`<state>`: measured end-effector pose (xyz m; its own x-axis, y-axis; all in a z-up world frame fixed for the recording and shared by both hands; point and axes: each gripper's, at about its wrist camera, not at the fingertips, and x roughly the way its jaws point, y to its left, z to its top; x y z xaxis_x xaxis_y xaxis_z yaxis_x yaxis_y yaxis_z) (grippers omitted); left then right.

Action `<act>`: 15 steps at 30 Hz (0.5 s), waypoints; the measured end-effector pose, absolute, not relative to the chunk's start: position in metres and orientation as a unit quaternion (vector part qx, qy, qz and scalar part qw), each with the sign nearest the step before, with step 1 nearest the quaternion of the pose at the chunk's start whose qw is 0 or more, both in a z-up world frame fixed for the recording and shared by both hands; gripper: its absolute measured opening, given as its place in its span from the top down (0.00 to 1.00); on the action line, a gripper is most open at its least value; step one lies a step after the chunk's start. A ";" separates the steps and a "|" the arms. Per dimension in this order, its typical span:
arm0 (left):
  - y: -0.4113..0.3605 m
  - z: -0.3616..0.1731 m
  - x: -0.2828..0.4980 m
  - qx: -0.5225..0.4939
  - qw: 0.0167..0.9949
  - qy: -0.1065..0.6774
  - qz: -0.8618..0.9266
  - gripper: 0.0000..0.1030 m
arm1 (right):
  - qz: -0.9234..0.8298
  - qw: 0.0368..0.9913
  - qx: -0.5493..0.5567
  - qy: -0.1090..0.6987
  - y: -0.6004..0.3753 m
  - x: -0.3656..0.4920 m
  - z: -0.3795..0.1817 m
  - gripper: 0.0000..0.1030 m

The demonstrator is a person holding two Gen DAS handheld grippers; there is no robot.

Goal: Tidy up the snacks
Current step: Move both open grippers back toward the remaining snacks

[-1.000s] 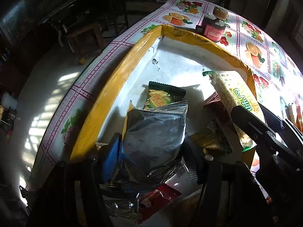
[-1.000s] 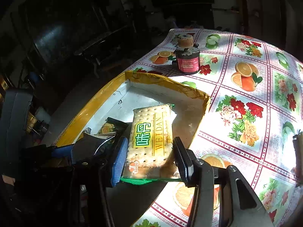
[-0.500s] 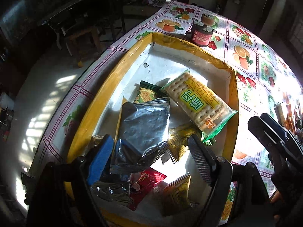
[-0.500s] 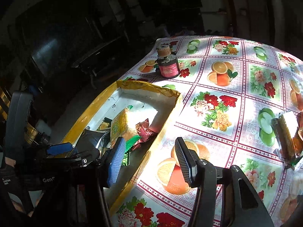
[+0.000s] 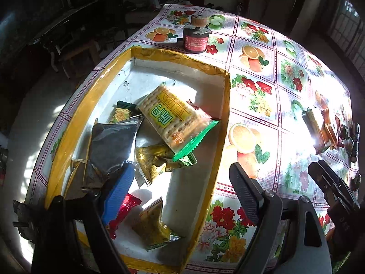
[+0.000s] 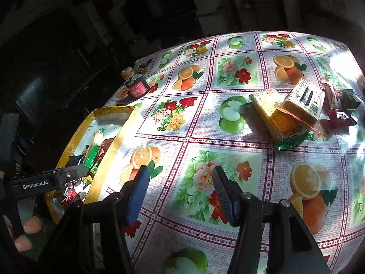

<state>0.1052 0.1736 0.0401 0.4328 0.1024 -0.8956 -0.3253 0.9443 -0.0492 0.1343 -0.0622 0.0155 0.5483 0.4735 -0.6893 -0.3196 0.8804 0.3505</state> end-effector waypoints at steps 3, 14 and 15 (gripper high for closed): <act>0.154 0.039 0.112 -0.102 0.840 0.522 0.110 0.17 | 0.199 0.879 0.105 0.421 -0.092 0.134 0.013 0.44; 0.092 0.036 0.122 -0.068 0.842 0.531 0.068 0.17 | 0.146 0.887 0.140 0.414 -0.156 0.132 0.013 0.42; 0.088 0.036 0.122 -0.064 0.843 0.530 0.068 0.17 | 0.144 0.888 0.142 0.412 -0.160 0.131 0.013 0.41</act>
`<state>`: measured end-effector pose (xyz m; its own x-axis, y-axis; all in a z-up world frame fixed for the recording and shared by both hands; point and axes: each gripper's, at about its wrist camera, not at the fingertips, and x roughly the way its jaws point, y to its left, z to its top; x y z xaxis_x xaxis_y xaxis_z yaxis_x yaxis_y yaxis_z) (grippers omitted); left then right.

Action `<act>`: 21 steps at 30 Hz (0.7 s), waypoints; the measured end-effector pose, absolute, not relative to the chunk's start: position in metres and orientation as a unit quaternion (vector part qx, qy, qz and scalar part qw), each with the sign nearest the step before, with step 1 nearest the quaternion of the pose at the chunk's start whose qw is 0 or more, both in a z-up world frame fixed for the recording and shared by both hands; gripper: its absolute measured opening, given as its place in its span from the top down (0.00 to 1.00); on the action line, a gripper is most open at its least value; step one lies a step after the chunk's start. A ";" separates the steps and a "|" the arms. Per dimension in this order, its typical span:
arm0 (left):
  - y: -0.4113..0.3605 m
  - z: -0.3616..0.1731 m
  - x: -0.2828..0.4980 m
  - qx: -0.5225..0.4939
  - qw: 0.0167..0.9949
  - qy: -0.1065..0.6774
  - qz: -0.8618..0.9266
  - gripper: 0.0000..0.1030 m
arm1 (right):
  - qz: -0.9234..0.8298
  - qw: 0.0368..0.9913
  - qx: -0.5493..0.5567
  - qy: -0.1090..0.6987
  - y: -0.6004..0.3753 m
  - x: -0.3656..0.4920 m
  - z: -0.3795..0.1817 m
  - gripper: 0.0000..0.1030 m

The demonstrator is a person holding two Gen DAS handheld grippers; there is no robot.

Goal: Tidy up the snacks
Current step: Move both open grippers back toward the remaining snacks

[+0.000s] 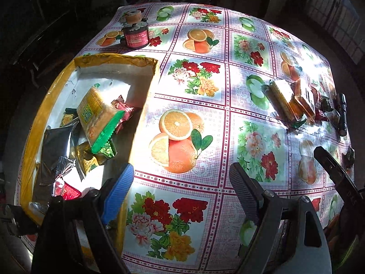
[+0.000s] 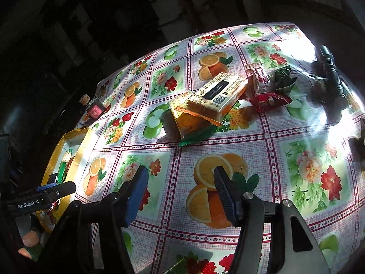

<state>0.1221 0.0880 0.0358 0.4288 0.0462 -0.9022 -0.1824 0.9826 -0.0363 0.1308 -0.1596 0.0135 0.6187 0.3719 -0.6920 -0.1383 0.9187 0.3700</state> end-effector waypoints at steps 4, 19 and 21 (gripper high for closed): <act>0.073 0.036 0.121 -0.048 0.846 0.526 0.069 0.17 | 0.138 0.890 0.147 0.409 -0.170 0.130 0.014 0.40; 0.038 0.028 0.127 -0.034 0.841 0.538 0.043 0.17 | 0.117 0.889 0.175 0.406 -0.196 0.141 0.014 0.39; 0.036 0.027 0.128 -0.034 0.841 0.539 0.041 0.17 | 0.118 0.888 0.184 0.404 -0.196 0.149 0.015 0.39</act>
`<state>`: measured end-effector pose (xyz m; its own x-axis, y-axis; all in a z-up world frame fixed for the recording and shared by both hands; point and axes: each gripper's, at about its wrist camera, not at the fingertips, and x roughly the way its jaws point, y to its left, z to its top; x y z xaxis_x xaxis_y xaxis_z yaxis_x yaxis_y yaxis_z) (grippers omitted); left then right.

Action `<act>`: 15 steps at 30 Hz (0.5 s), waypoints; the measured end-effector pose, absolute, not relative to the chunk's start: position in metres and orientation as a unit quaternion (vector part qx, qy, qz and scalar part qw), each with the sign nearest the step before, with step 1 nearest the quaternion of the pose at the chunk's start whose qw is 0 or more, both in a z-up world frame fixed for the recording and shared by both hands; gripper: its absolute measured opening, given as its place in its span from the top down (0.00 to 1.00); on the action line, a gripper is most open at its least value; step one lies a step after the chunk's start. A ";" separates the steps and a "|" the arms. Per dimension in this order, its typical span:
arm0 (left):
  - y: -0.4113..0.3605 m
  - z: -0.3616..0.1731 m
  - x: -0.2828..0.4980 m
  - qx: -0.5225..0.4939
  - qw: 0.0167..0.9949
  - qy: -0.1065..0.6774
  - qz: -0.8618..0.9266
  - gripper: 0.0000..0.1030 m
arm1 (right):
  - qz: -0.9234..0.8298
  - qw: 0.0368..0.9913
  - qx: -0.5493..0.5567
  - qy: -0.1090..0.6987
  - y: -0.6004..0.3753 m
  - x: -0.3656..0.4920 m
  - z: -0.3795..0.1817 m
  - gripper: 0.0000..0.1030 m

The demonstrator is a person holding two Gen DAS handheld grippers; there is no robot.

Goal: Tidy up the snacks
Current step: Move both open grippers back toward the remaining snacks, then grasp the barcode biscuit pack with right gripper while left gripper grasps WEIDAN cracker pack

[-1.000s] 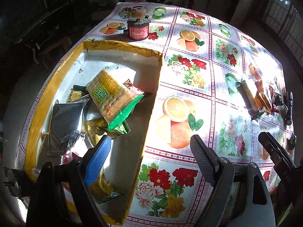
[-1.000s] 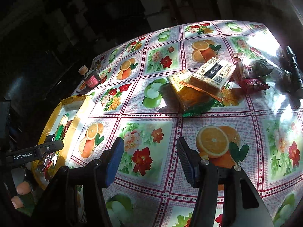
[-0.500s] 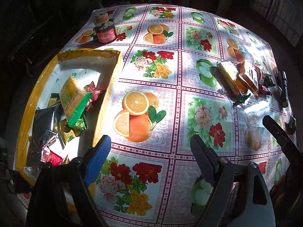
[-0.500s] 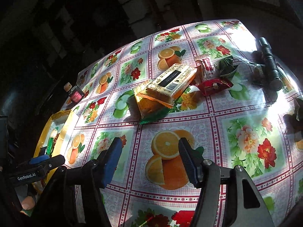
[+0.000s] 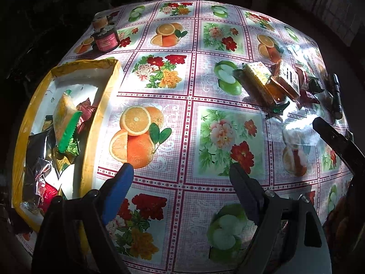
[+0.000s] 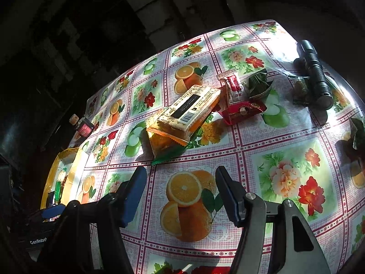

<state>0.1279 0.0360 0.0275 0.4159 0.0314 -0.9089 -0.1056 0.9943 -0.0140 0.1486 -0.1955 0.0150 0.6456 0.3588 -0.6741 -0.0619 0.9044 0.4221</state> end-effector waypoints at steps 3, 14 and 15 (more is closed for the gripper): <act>0.034 0.026 0.129 -0.035 0.840 0.540 0.037 0.17 | 0.120 0.883 0.221 0.397 -0.199 0.169 0.016 0.39; 0.031 0.025 0.146 -0.059 0.835 0.545 0.042 0.17 | 0.044 0.866 0.261 0.424 -0.184 0.258 0.000 0.36; 0.031 0.025 0.150 -0.063 0.835 0.546 0.043 0.17 | 0.035 0.870 0.242 0.429 -0.179 0.264 -0.001 0.36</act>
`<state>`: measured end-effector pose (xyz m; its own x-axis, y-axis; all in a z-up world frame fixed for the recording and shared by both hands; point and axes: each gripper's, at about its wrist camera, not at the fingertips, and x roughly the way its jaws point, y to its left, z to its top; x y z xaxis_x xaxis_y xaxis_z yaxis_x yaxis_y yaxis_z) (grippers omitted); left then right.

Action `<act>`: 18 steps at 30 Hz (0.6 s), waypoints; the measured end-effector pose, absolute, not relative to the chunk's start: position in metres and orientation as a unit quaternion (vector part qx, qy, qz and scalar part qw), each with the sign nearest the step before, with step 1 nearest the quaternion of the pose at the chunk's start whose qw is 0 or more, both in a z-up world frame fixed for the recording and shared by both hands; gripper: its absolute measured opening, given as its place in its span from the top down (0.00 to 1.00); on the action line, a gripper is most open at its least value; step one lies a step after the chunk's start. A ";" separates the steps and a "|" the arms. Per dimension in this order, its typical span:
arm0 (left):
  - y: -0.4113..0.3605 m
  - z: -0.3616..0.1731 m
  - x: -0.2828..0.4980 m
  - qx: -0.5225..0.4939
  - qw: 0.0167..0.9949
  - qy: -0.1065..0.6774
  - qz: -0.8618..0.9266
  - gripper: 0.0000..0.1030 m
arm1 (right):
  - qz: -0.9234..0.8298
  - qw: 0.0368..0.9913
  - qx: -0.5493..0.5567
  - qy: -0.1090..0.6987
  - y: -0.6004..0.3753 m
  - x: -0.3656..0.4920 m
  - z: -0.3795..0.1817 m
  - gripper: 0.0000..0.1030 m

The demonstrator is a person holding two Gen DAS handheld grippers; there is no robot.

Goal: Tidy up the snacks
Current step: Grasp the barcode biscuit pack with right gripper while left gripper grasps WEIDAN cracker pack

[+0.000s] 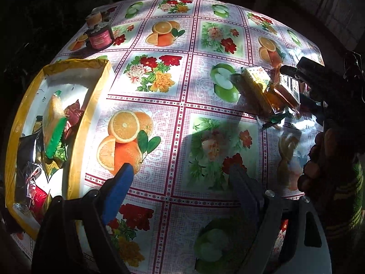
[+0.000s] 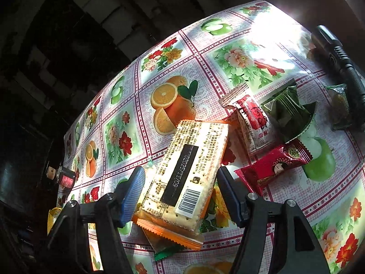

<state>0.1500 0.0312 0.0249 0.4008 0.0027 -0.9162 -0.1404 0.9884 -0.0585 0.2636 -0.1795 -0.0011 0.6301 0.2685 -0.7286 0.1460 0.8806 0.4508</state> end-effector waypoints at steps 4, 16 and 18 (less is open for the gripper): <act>0.026 0.027 0.171 -0.076 0.830 0.550 0.042 0.17 | 0.020 0.887 0.152 0.436 -0.171 0.272 -0.007 0.40; -0.041 0.016 0.259 -0.115 0.815 0.568 0.028 0.17 | 0.056 0.905 0.151 0.395 -0.237 0.153 0.020 0.49; -0.055 0.009 0.273 -0.110 0.812 0.571 0.041 0.17 | 0.058 0.904 0.168 0.389 -0.249 0.139 0.021 0.49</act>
<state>0.2727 -0.0548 0.0093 0.3436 -0.0586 -0.9373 -0.1918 0.9726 -0.1312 0.1389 -0.2491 0.0212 0.6903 0.2353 -0.6842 0.0266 0.9367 0.3490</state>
